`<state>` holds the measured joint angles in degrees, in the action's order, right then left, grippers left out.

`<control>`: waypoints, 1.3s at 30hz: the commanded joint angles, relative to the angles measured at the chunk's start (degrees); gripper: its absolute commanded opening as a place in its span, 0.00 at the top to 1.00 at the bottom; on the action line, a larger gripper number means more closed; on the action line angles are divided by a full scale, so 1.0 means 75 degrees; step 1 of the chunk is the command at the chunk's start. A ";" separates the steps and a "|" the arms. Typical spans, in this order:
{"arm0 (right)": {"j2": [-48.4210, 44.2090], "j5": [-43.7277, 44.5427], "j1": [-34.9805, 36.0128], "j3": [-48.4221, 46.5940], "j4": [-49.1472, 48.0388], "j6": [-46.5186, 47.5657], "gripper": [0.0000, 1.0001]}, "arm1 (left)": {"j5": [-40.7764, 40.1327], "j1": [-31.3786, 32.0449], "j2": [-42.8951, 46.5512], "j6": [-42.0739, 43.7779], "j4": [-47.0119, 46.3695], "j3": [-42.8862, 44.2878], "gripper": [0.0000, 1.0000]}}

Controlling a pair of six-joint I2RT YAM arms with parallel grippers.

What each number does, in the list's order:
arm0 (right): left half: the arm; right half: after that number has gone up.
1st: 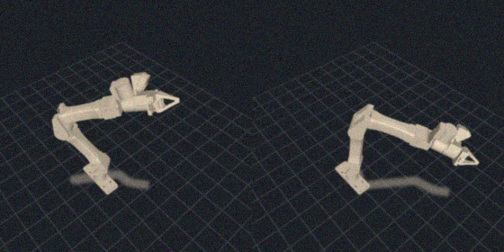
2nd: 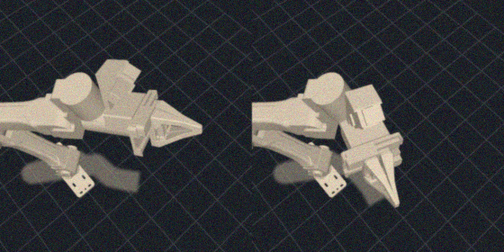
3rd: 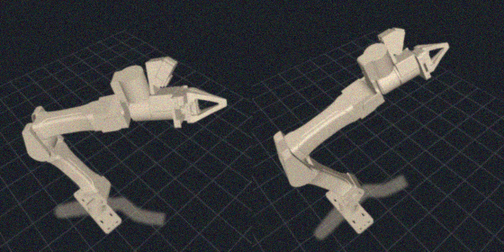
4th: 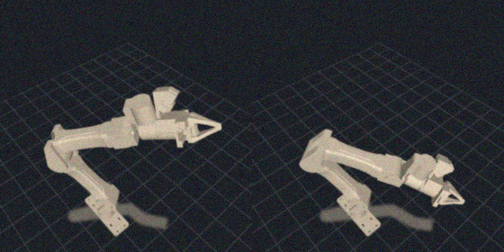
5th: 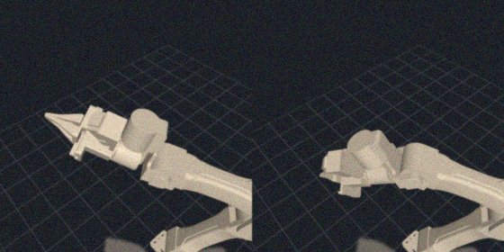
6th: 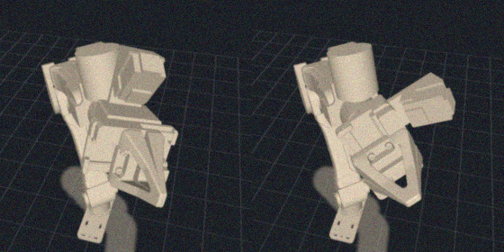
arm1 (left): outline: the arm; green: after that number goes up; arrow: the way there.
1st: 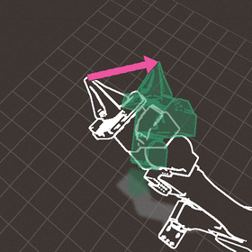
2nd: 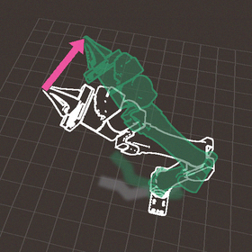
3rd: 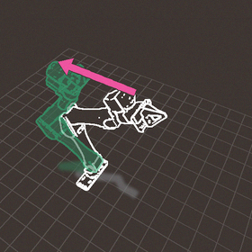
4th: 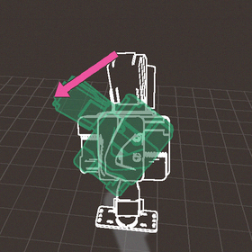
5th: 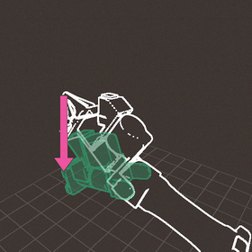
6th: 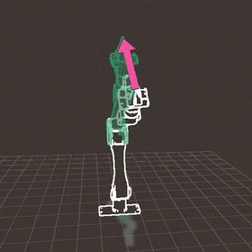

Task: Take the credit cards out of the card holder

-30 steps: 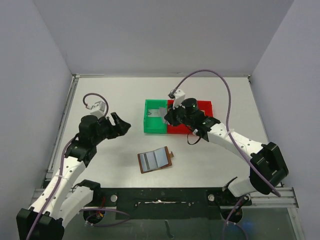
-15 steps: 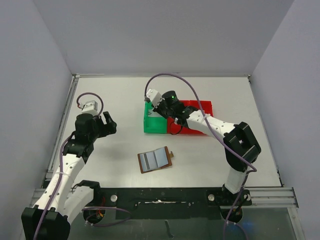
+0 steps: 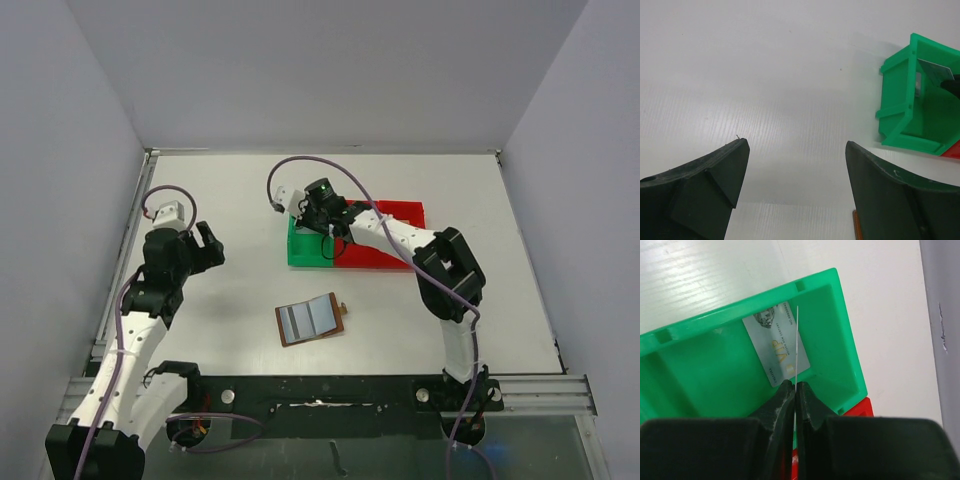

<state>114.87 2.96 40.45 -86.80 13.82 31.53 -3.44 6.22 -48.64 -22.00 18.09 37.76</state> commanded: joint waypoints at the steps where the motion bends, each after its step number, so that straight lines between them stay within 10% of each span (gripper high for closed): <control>1: 0.0316 0.0543 -0.0014 -0.0701 0.0242 0.0498 0.98 | -0.0378 -0.0052 0.0347 0.0050 -0.0221 0.0123 0.22; 39: 0.1431 0.0585 -0.0102 -0.0987 0.0168 0.1016 0.73 | -0.0187 -0.0067 0.0337 0.0270 -0.0332 0.0063 0.23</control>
<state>126.08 7.68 40.10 -92.55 16.45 39.92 -6.33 6.15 -45.78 -21.45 18.22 37.63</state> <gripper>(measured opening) 0.256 0.772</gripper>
